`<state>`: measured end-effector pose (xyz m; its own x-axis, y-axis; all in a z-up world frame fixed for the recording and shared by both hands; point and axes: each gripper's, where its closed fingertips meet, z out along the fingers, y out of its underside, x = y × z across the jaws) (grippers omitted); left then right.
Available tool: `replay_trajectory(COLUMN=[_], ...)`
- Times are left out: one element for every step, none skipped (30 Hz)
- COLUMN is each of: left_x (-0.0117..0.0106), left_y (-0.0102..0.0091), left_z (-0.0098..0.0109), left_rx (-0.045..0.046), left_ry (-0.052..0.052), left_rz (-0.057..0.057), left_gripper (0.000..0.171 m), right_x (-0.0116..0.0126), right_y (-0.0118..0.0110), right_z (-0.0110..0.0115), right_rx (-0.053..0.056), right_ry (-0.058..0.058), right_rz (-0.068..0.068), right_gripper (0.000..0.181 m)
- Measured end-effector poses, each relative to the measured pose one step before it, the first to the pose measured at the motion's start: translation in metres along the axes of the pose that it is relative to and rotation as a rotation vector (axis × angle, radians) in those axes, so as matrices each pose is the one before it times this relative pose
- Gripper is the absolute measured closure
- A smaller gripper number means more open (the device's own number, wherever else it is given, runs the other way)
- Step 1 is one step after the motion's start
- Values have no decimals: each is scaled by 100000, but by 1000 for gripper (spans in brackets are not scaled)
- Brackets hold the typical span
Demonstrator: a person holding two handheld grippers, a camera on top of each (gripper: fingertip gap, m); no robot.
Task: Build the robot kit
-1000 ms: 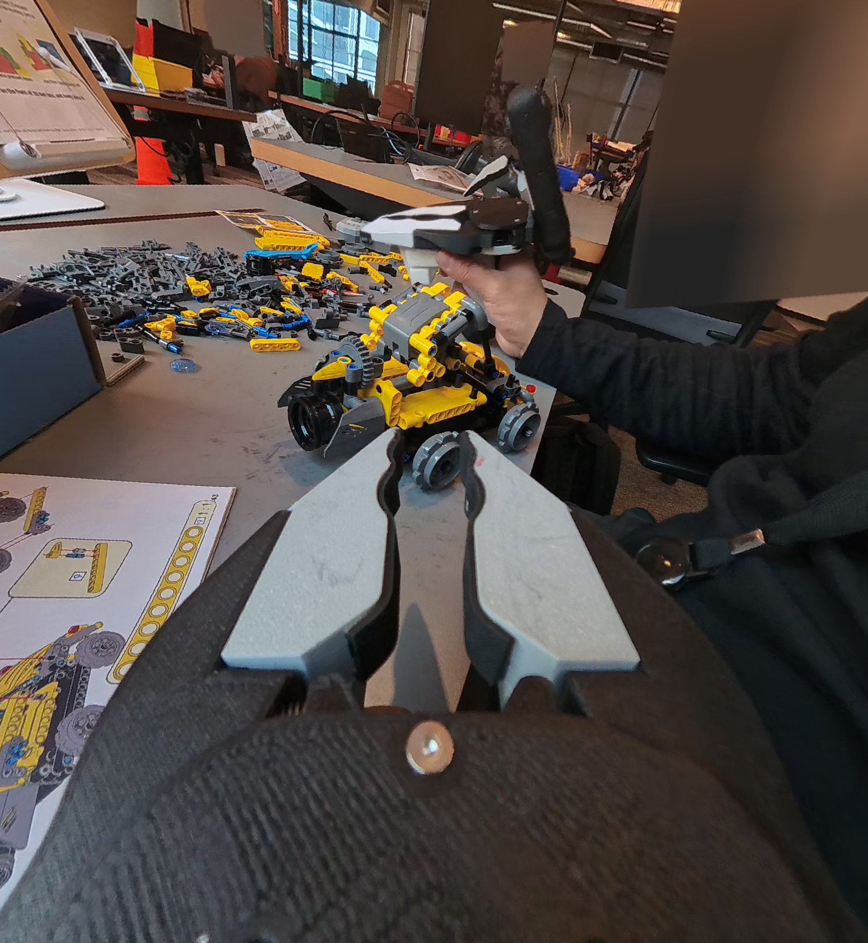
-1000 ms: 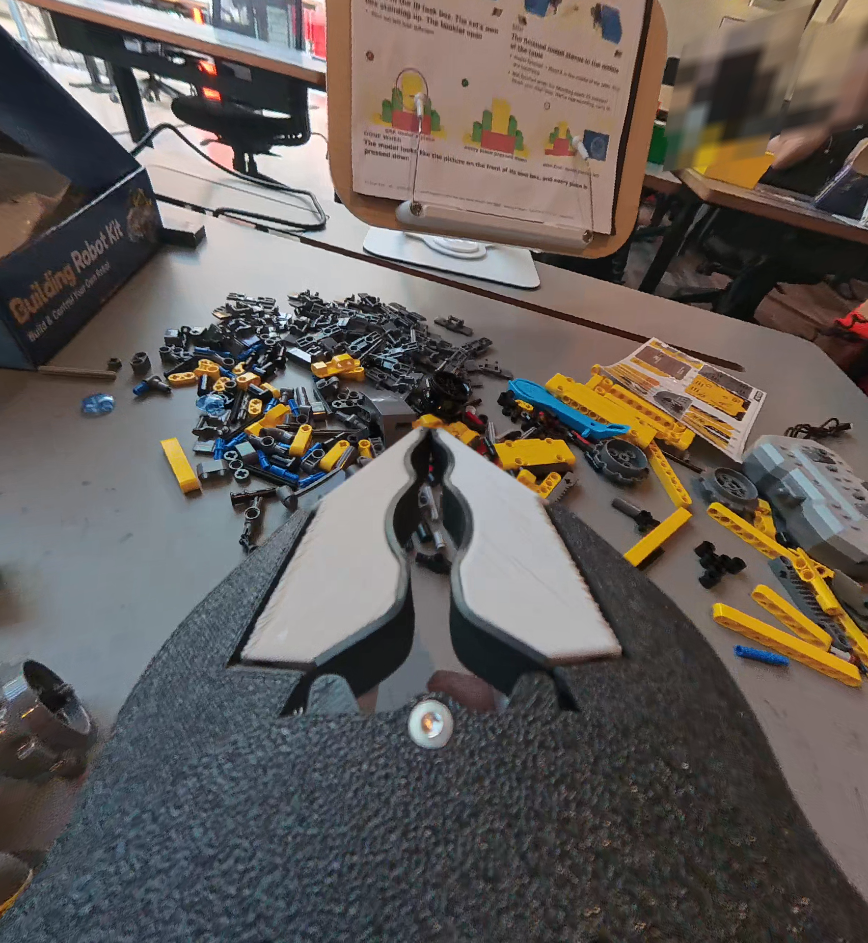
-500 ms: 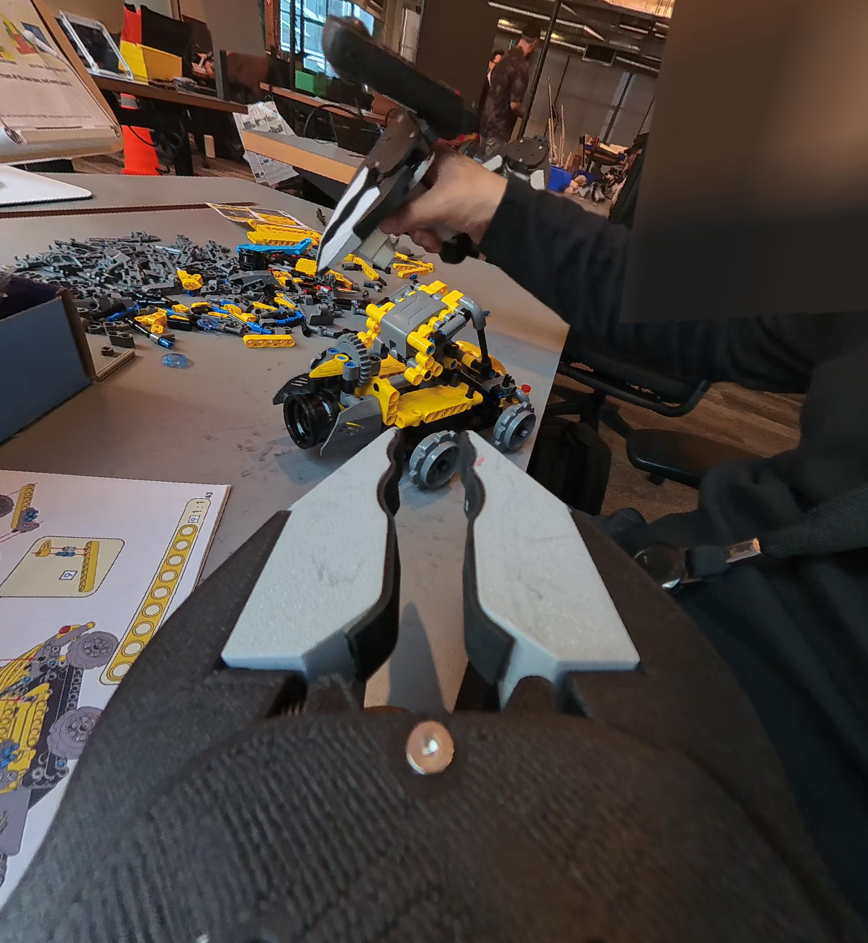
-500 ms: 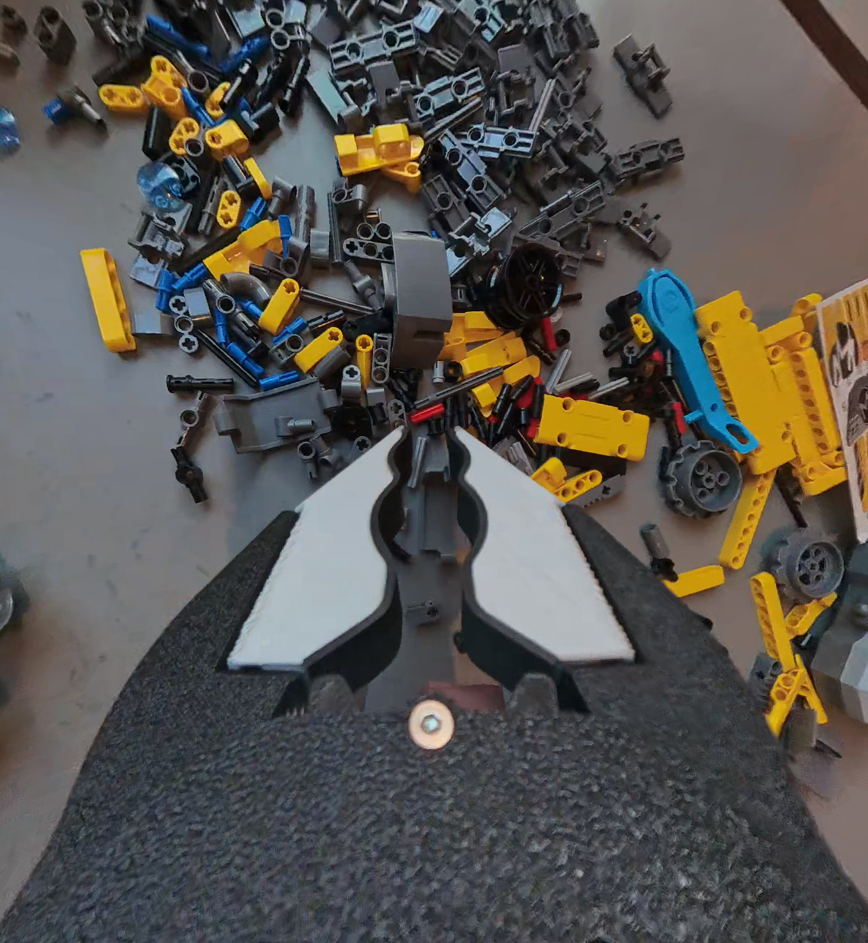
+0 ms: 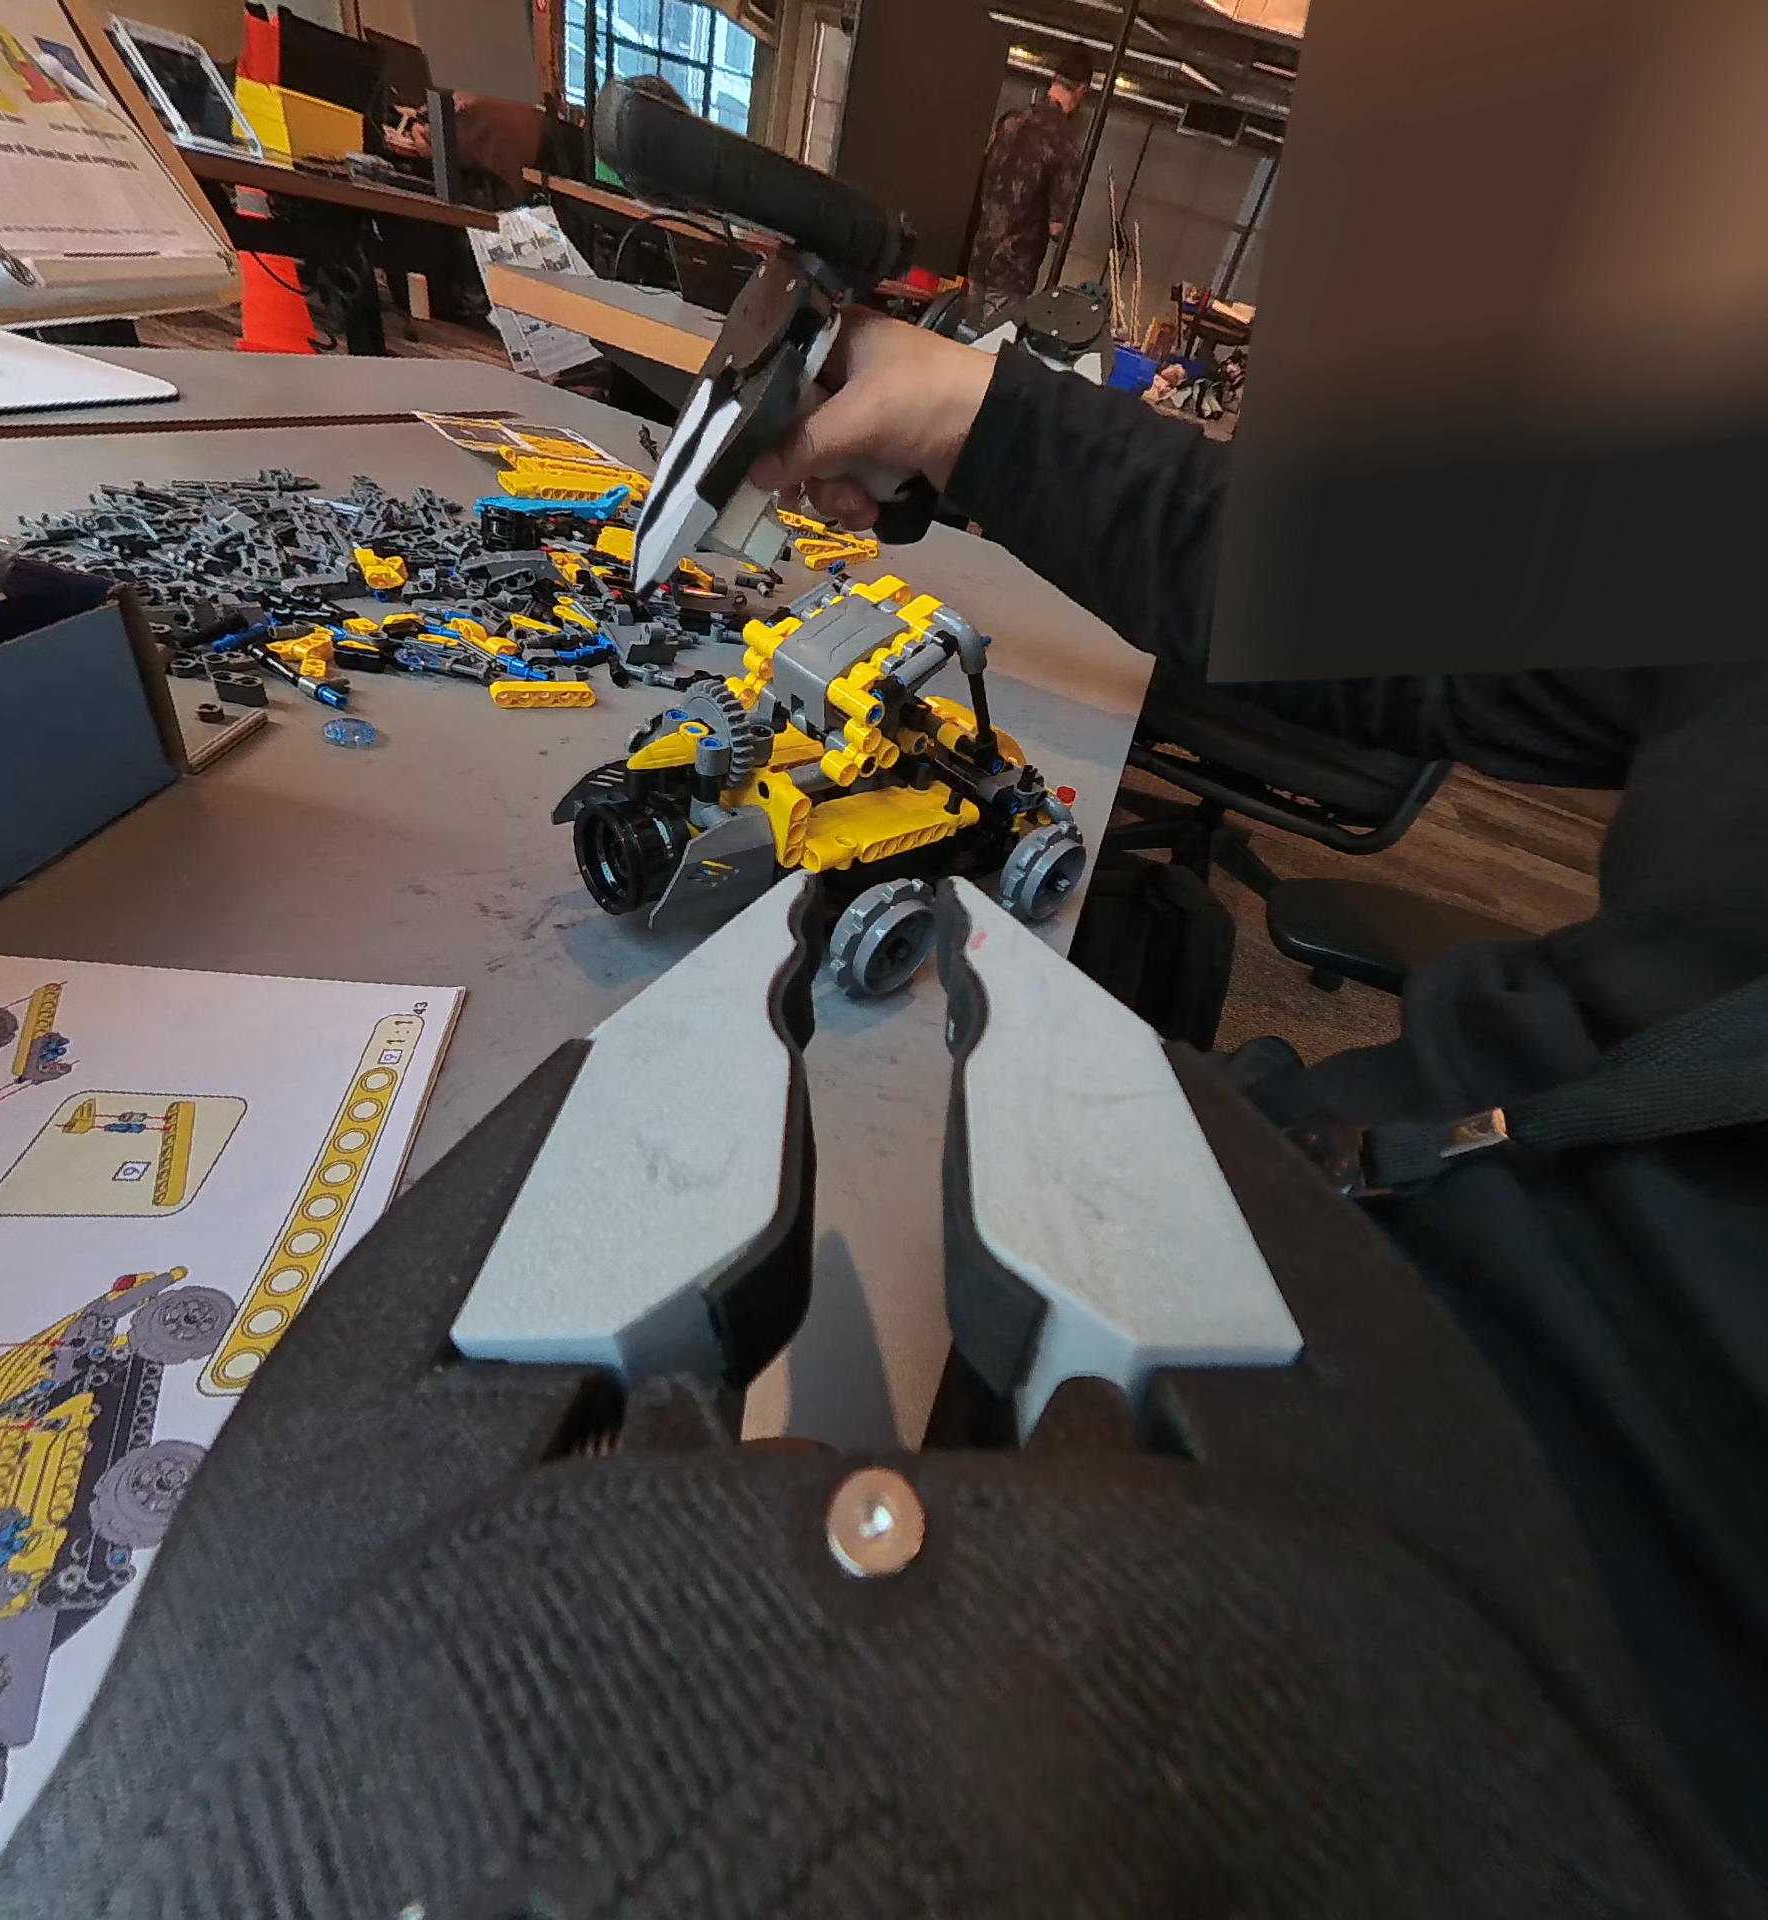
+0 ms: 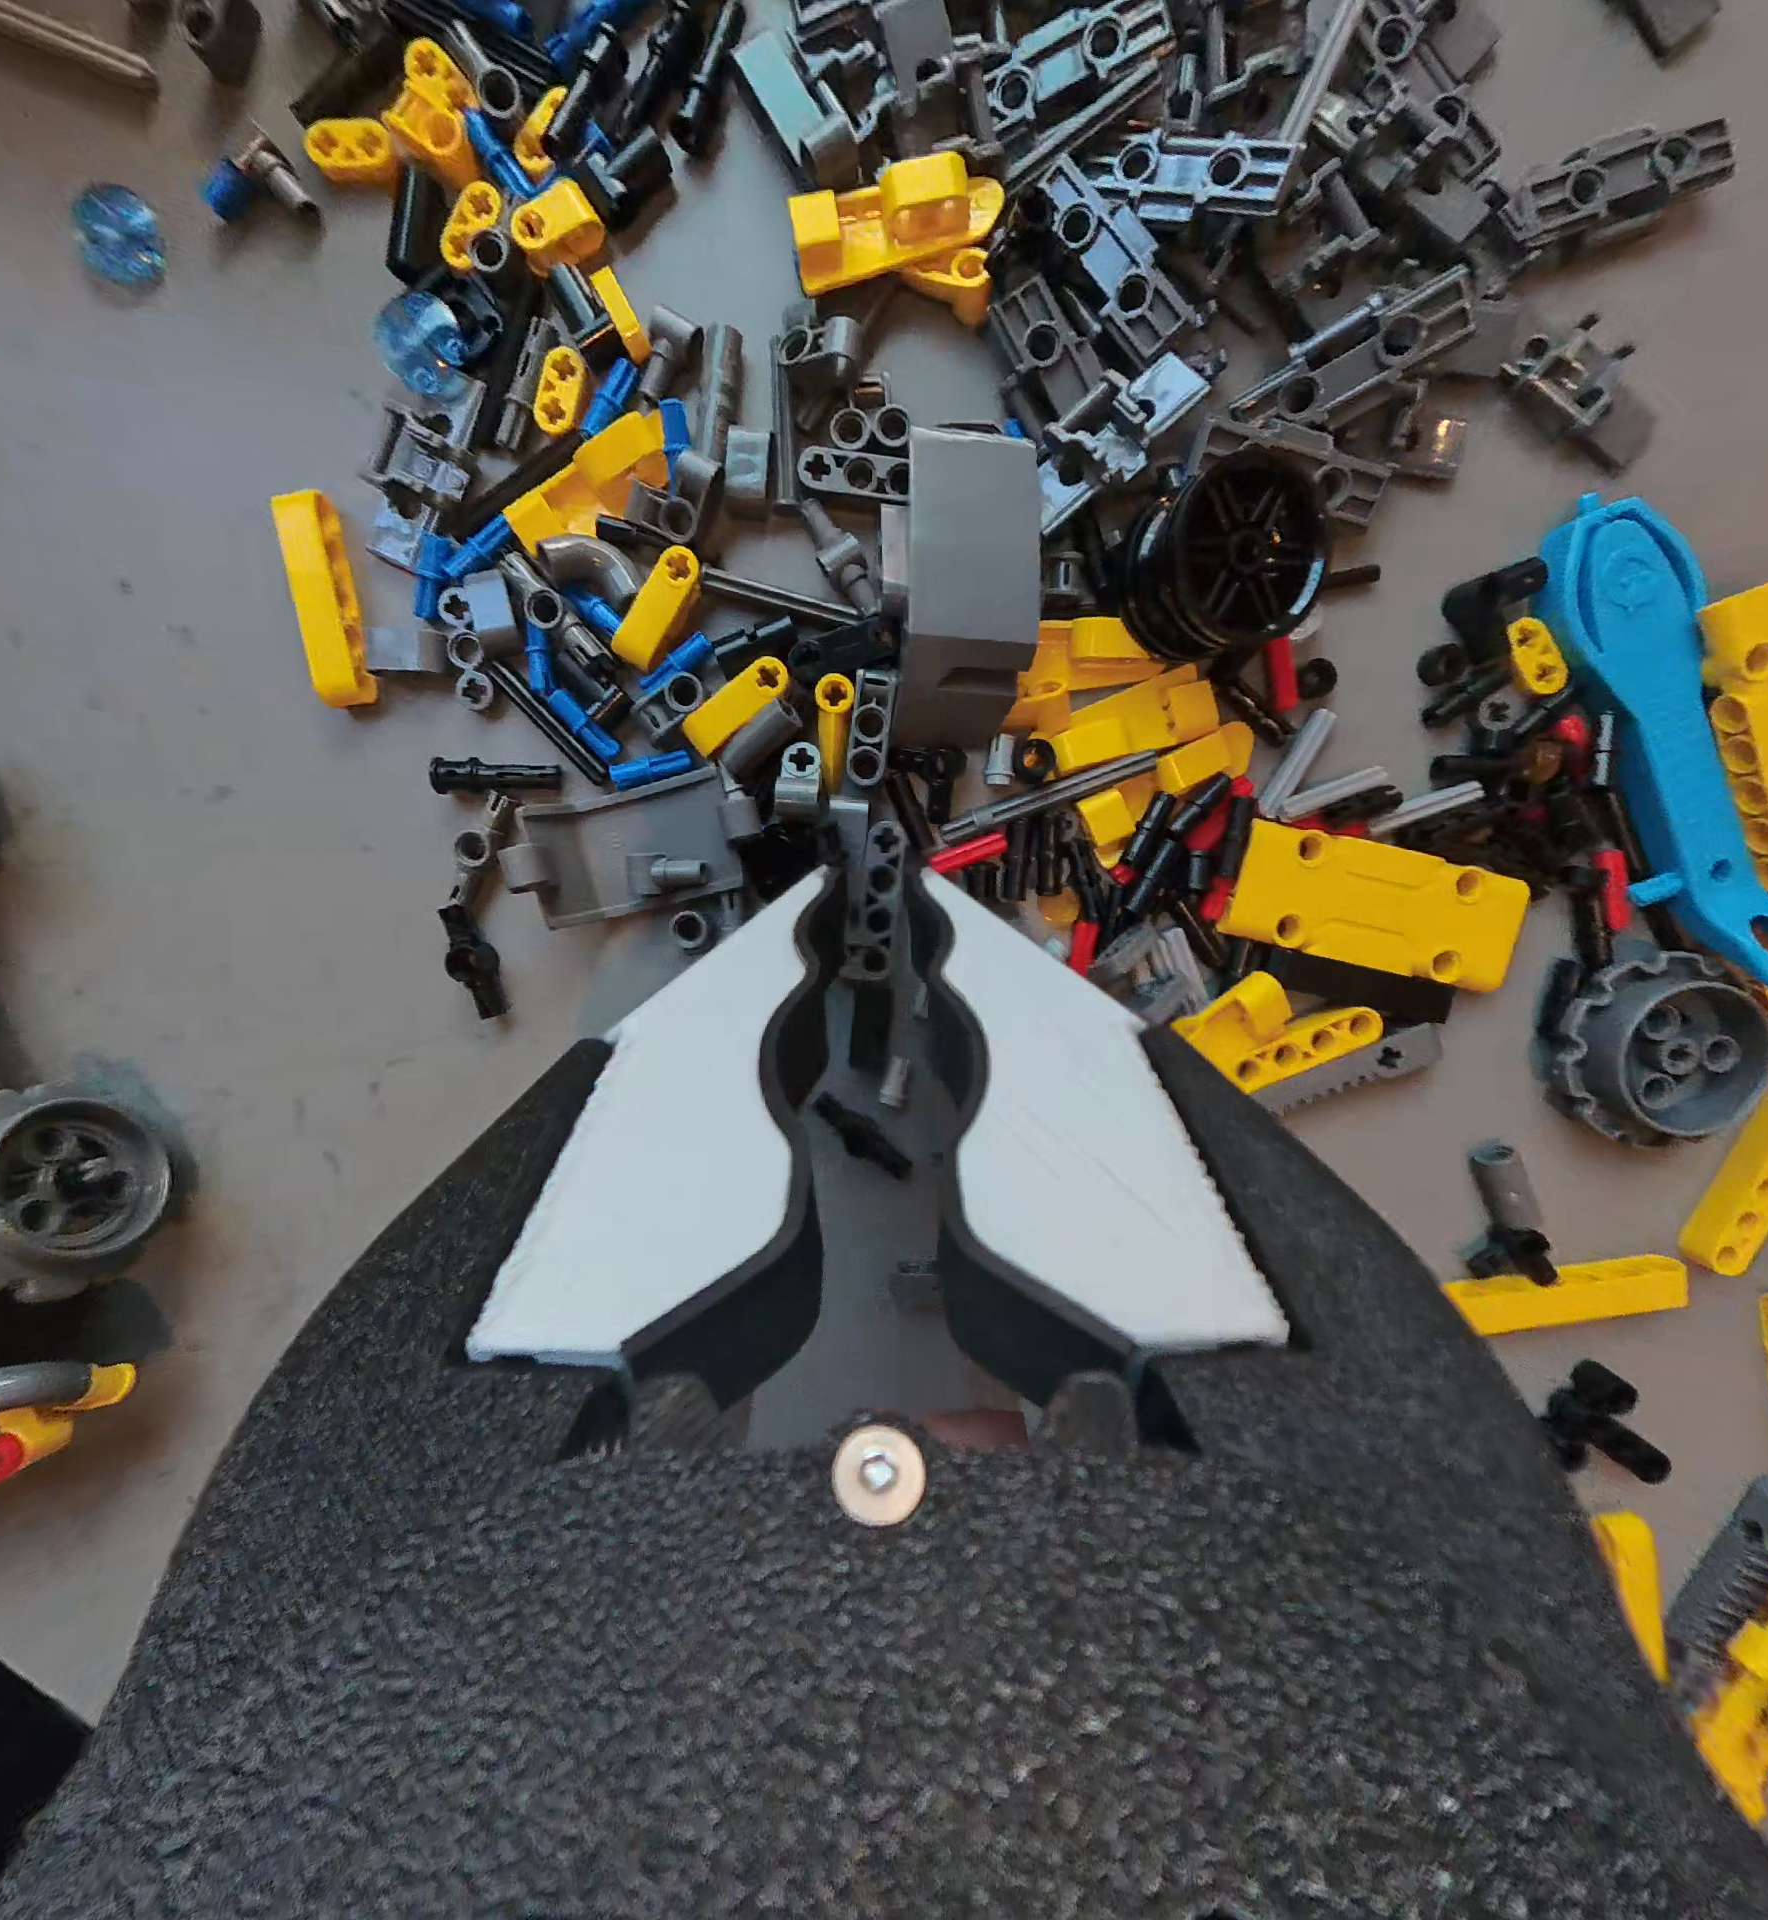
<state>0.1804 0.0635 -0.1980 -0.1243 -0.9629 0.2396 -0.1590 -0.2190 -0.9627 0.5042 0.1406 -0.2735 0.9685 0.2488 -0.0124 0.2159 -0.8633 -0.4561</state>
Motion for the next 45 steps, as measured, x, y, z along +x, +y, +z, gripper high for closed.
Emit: replay_trajectory(left_x=[-9, 2, -8, 0, 2, -2, 7, -2, -7, -1, -4, 8, -2, 1, 4, -8, -3, -1, 0, 1, 7, 4, 2, 10, 1, 1, 5, 12, 1, -5, 5, -6, 3, 4, 3, 8, 1, -8, -1, -10, -9, -4, -5, -3, 1], left_y=[13, -5, -14, -1, 8, -1, 1, 0, 10, 2, 6, 7, 0, -3, -2, 0, 4, 4, 1, 3, 0, -1, -1, -4, 0, 5, 2, 4, 5, -1, -2, -4, -1, -2, 1, -7, 10, -2, -1, 4, 9, 2, 1, 3, 0], left_z=[6, 3, -5, 1, -4, 10, -7, 9, -2, 8, -3, 8, 0, -7, 1, 6, 7, -2, 8, -1, 0, 1, -8, 5, 0, -2, 8, 1, -2, -2, 1, -1, 1, 1, -1, -3, 1, -2, 0, 13, 2, -1, 9, -1, 0], left_rx=[-52, 38, 93, 9, -55, -4, 18, -8, -21, -24, -45, -45, -3, 36, 17, -31, -43, -28, -20, -20, -3, 9, 20, 47, 2, -34, -26, -15, -33, -9, 17, 13, 9, 14, -7, -19, -6, -1, 4, -67, -91, -16, -18, -19, 1], left_ry=[14, 6, -9, -13, 13, 8, -9, -5, 19, -7, -20, -1, -10, 4, 15, 9, -10, -6, 4, 5, 43, 33, 22, 13, 9, 17, 66, 31, 9, 22, 18, 20, 18, 29, 31, 50, 14, -3, -22, -32, -18, -21, -20, -22, 4], left_rz=[-35, -17, -29, -32, -8, 21, 40, 2, -30, -12, 12, 3, 12, 17, -30, -21, 7, -1, -6, 1, -12, 2, 35, 22, 7, 20, 37, 24, 2, -19, -29, -10, -4, -2, 22, 13, -20, -26, -29, -93, -70, 9, 8, -8, -12], left_gripper=[153, 153, 153, 153, 153, 153, 153, 153, 153, 153, 153, 153, 153, 153, 153, 153, 153, 153, 153, 153, 153, 153, 153, 154, 154, 153, 153, 153, 153, 153, 153, 153, 154, 153, 153, 153, 153, 153, 153, 153, 153, 153, 153, 153, 153], right_x=[173, 241, -118, -229, -90, 57, 57, 14, 33, 97, 160, 40, -25, -66, -114, -139, -3, 11, 7, 16, 42, 204, 189, -36, -160, 43, 173, 305, 210, -67, -95, -39, 4, 3, -29, -74, -63, -53, -154, -175, -14, 172, 146, 47, -17], right_y=[272, 109, -109, 163, 266, 43, 111, 33, -50, 66, 221, 18, -33, -38, 15, 32, 8, 53, 6, -3, 20, 53, 31, -37, -93, -128, 26, 69, -31, -54, -112, -42, -12, 6, 15, 45, -68, -106, -112, -132, -83, 26, 128, 167, 193], right_z=[197, 97, -80, 4, 33, -52, -75, -90, -83, -9, 77, 35, 14, 27, 88, 46, -21, 7, 12, 16, -21, -20, -27, -18, -20, -7, 56, 73, 41, 37, 12, 16, -3, -6, -18, -58, -156, -250, -337, -355, -362, -387, -413, -435, -506], right_rx=[-1869, -817, 621, -1062, -1431, 148, -331, 238, 603, -183, -1290, -197, -91, -101, -354, -559, -463, -875, -756, -897, -1257, -1685, -1470, -1035, -438, -218, -1138, -1347, -603, -226, 373, 52, 3, 84, 273, 240, 1080, 1423, 1509, 1559, 1090, 501, 21, 103, 520], right_ry=[1332, 1927, -508, -1424, -523, 599, 360, -168, -267, -41, 387, -284, -570, -553, -462, -296, 680, 855, 981, 1186, 1416, 2420, 1955, -216, -1494, -400, 399, 1363, 823, -866, -819, -412, -153, 191, 485, 269, 314, 30, -902, -1125, -103, 1242, 1044, 405, 248], right_rz=[-139, -800, 285, 344, -208, -664, -246, 118, 176, -127, -509, -444, -138, -659, -1055, -1253, -1181, -1046, -1362, -1840, -2384, -2218, -1470, -534, -219, -290, -515, -733, -484, -79, -197, -45, 33, -409, -852, -509, -119, 534, 838, 684, 441, 111, 90, 430, 674], right_gripper=[170, 168, 171, 172, 172, 172, 172, 172, 173, 176, 177, 177, 178, 179, 180, 179, 179, 179, 179, 179, 179, 178, 173, 168, 167, 168, 169, 170, 172, 175, 176, 176, 176, 176, 176, 177, 181, 181, 181, 181, 181, 181, 181, 181, 181])
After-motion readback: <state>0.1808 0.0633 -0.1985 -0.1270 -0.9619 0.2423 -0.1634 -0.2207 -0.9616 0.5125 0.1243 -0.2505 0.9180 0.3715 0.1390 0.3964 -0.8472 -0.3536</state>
